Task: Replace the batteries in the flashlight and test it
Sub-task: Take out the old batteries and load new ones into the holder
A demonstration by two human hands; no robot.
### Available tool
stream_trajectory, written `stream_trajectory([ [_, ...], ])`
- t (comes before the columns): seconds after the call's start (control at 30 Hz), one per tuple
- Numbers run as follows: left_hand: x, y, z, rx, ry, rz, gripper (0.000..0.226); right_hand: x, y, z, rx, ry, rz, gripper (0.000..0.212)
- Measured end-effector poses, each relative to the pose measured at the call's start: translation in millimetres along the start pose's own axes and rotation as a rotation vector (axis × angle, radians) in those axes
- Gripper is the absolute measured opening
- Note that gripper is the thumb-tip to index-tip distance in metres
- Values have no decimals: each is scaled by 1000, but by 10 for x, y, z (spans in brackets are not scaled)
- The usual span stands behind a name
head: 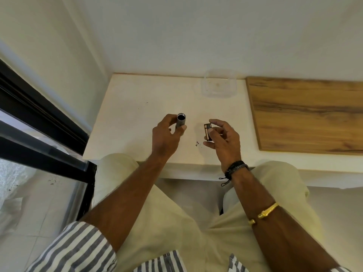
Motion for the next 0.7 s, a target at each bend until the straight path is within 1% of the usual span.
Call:
stream_trajectory([
  [0.1,-127,-12,-98,79,79,22,29,-14,-48,36,55,-14,-26,23],
  [0.23,-226,94,-152,286,137,82,32,-40,-104,78,152,-34,-49,11],
  [0.33,-267,190,-143,397,147,135,33,-44,-102,110,174,-59,-23,12],
  [0.53,-314,210,-225,461,187,163,32,-43,-43,73,104,-34,52,17],
  [0.7,-333,279,-278,519,197,205,33,-72,-42,125,-64,-68,48,22],
])
Point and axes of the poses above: each hand's wrist, its own x-axis towards the middle knuckle, its own y-axis out of the palm, z = x × y, the point moved 10 cm from there along x, towards the middle knuckle, and after that the axes turned 13 degrees about z, right-handed, at the moved point
